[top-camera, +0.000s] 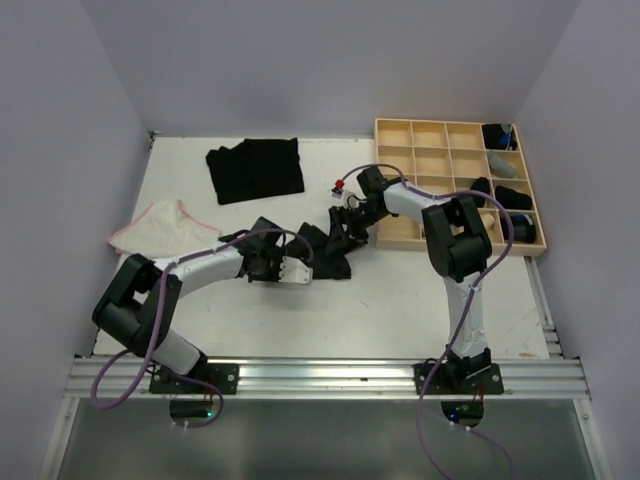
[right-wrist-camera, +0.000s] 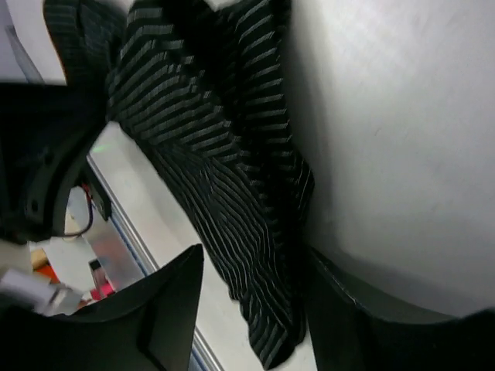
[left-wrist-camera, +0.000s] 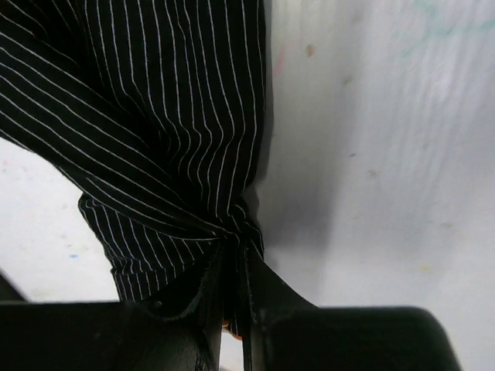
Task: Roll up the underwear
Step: Fold the underwear
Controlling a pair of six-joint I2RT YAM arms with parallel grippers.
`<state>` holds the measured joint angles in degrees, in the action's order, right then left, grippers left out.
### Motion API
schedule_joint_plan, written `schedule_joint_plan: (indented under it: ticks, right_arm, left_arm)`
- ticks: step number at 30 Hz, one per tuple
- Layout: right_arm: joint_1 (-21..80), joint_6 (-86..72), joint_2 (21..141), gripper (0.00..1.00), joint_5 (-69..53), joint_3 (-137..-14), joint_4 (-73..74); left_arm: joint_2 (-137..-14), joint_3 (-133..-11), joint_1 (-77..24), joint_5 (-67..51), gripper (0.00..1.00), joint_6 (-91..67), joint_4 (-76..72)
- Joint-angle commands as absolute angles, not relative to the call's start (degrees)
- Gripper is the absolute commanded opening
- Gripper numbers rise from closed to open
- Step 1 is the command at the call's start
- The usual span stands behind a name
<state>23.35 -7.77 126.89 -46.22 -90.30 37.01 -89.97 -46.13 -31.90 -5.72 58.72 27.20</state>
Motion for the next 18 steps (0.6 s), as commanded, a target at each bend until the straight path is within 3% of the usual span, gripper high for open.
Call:
schedule_joint_plan:
  ticks: [1,4,6,18]
  right_arm:
    - [23.29,-0.36,118.24,0.63,-49.75,-87.54,35.15]
    - [22.76,8.07,116.63,0.78,-46.6,-91.39,37.08]
    - [22.68,13.06,118.47,0.81,-45.27,-97.97,42.25]
    - [24.78,8.44,138.25,0.84,-46.93,-116.8,42.1]
  left_arm:
    - [-94.58,-36.92,-30.15,6.85,0.15,69.16,29.19]
    - [-92.38,-35.77,-29.88,5.89,0.15,72.94,28.3]
    - [-92.11,-36.29,-29.97,5.89,0.15,74.0,27.25]
    - [-91.23,-37.88,-29.88,3.16,0.18,76.29,27.51]
